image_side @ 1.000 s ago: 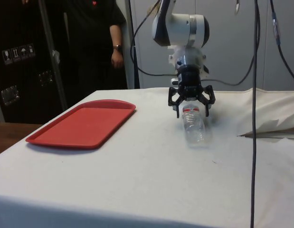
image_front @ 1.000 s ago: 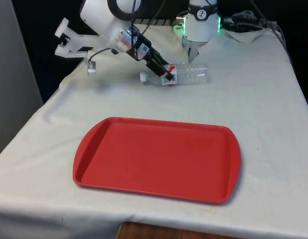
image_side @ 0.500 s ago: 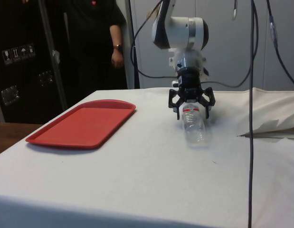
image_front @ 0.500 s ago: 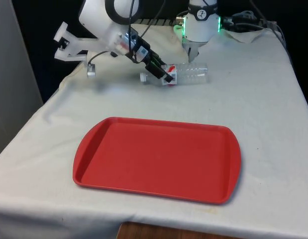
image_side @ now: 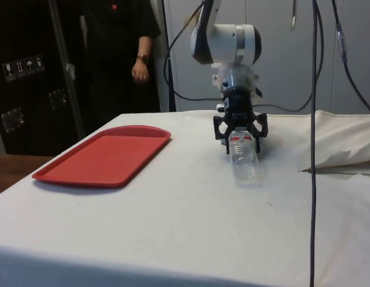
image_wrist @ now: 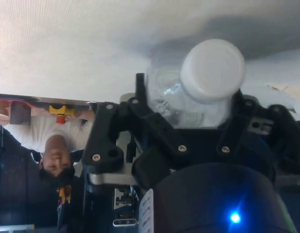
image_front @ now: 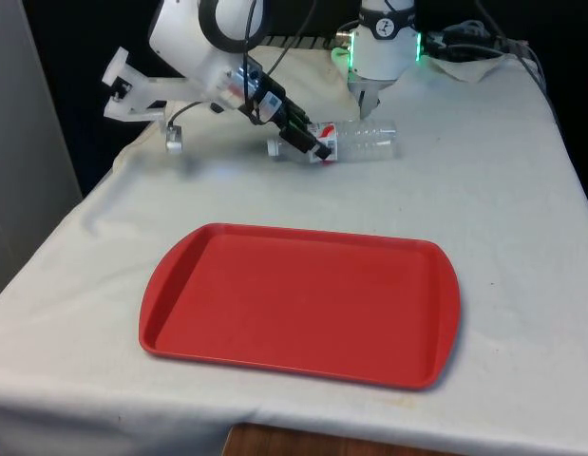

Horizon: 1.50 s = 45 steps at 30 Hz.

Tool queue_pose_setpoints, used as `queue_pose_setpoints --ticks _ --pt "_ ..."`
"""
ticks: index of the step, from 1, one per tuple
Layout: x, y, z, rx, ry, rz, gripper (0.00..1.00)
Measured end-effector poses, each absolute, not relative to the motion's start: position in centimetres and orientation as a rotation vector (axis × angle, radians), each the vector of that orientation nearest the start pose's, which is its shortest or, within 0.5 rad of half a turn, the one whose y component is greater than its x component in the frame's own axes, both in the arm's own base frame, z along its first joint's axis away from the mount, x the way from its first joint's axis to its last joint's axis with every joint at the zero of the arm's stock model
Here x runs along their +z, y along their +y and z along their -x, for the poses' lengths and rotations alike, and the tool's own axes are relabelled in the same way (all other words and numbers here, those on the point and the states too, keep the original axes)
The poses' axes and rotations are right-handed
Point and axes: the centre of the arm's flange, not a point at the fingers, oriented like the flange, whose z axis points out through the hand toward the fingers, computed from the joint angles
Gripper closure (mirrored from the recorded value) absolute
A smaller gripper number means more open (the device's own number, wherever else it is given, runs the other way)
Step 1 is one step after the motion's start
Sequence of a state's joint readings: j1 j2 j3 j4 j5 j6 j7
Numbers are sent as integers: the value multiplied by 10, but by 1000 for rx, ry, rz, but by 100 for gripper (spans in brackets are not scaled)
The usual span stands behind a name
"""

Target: Place the bottle upright on the tray.

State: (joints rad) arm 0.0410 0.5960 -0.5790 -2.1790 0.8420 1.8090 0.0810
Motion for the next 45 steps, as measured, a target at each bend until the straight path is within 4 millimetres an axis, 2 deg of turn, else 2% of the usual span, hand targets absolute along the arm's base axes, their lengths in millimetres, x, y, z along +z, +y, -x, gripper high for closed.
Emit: queue_pose_setpoints --ticks 7,15,28,45 --pt "124 -208 -418 846 1445 2035 69" --pt "126 -208 -418 856 1438 2025 86" --pt "134 -209 -422 838 1438 2025 86" --pt "168 -210 -436 775 1460 2010 86"
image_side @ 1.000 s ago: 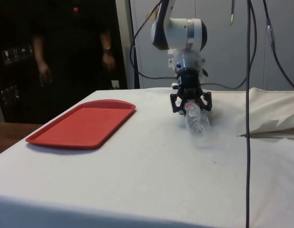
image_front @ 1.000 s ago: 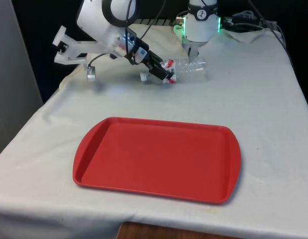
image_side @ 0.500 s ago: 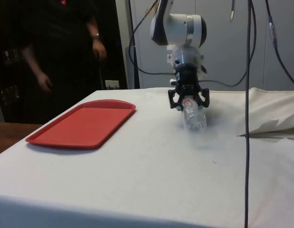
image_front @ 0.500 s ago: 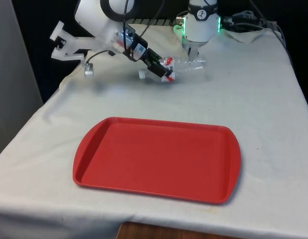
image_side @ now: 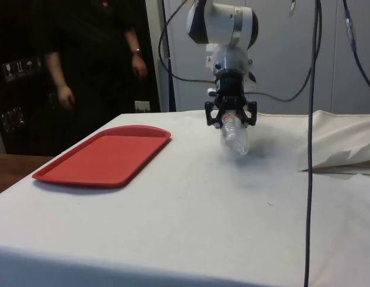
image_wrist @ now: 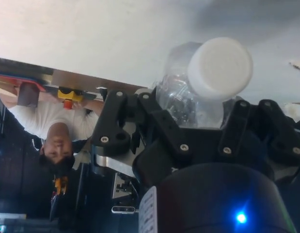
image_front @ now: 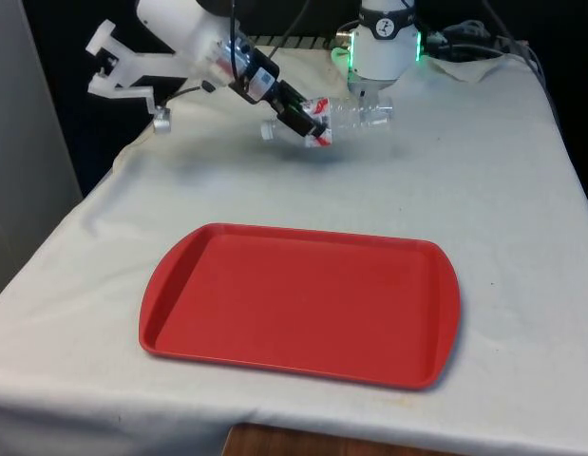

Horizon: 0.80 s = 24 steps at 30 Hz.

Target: Place the bottle upright on the tray.

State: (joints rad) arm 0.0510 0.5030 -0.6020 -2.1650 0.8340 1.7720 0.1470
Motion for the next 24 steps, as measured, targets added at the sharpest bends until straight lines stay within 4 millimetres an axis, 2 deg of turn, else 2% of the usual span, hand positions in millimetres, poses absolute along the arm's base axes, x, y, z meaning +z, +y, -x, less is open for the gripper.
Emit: queue_pose_setpoints --ticks 15,24 --pt "196 -206 -451 715 1487 2004 86" --pt "211 -203 -469 688 1505 2008 86"
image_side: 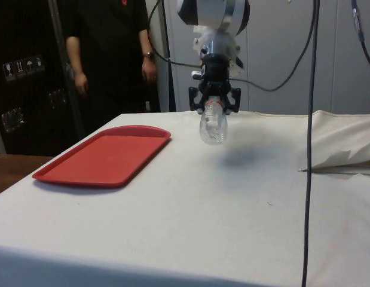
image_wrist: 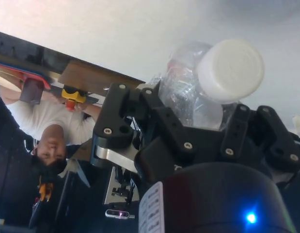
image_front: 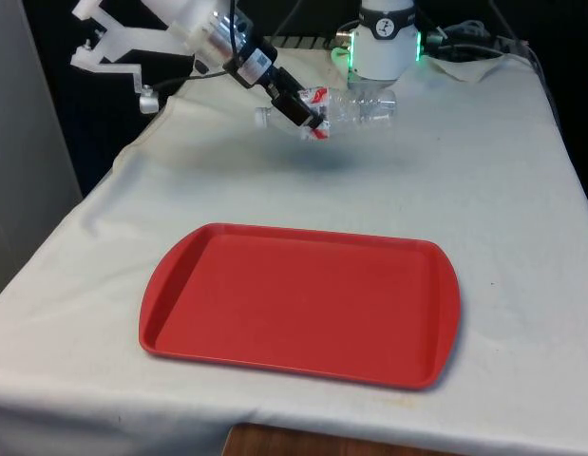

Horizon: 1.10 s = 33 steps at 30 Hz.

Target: Place the bottle upright on the tray.

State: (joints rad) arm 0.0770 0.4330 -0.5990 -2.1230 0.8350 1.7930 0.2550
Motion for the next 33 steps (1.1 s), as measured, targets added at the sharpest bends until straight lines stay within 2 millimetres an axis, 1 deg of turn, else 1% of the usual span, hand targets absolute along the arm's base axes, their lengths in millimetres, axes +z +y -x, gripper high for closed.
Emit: queue_pose_setpoints --ticks 3,4,11,13,20,23,30,33 --pt "213 -202 -473 684 1511 2008 86" --pt "217 -202 -478 676 1517 2010 86" --pt "228 -200 -492 656 1534 2013 86" --pt "230 -200 -494 653 1537 2012 86" --pt "248 -196 -508 628 1558 2004 86" --pt "250 -195 -510 625 1560 2004 86" --pt "265 -193 -525 601 1584 1999 86" --pt "268 -192 -529 596 1589 1996 86"
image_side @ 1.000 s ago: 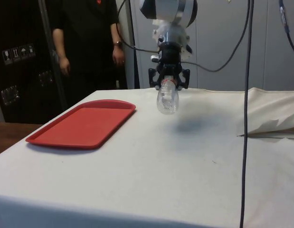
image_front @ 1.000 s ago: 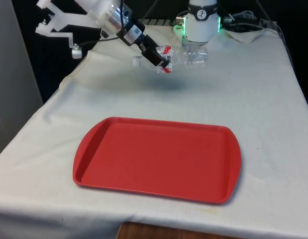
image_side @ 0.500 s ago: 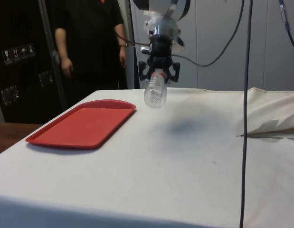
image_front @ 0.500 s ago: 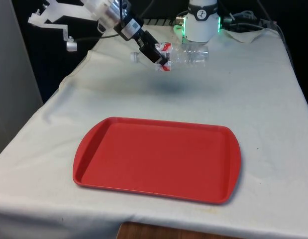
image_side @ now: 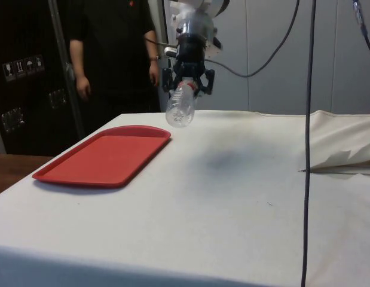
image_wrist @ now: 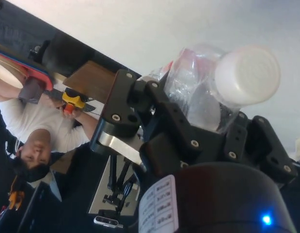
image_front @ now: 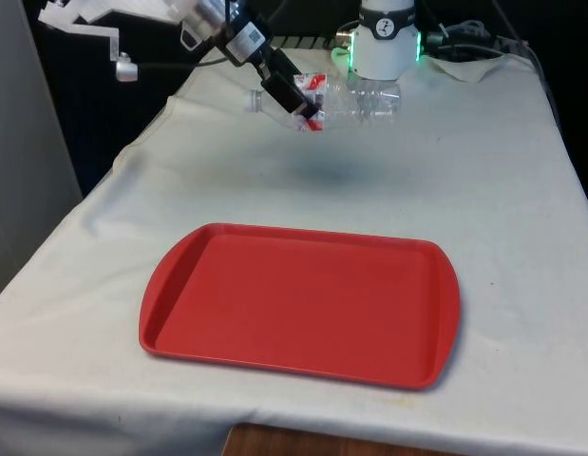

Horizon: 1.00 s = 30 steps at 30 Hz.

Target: Place the bottle upright on the tray.

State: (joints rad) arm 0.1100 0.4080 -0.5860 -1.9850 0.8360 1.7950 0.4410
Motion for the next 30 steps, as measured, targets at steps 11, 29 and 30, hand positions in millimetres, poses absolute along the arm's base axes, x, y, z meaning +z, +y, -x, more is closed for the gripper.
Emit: queue_pose_setpoints --ticks 11,29,30 --pt "287 -188 -546 566 1614 1990 86" --pt "314 -182 -572 510 1662 1971 86" --pt "317 -181 -575 506 1666 1969 86"
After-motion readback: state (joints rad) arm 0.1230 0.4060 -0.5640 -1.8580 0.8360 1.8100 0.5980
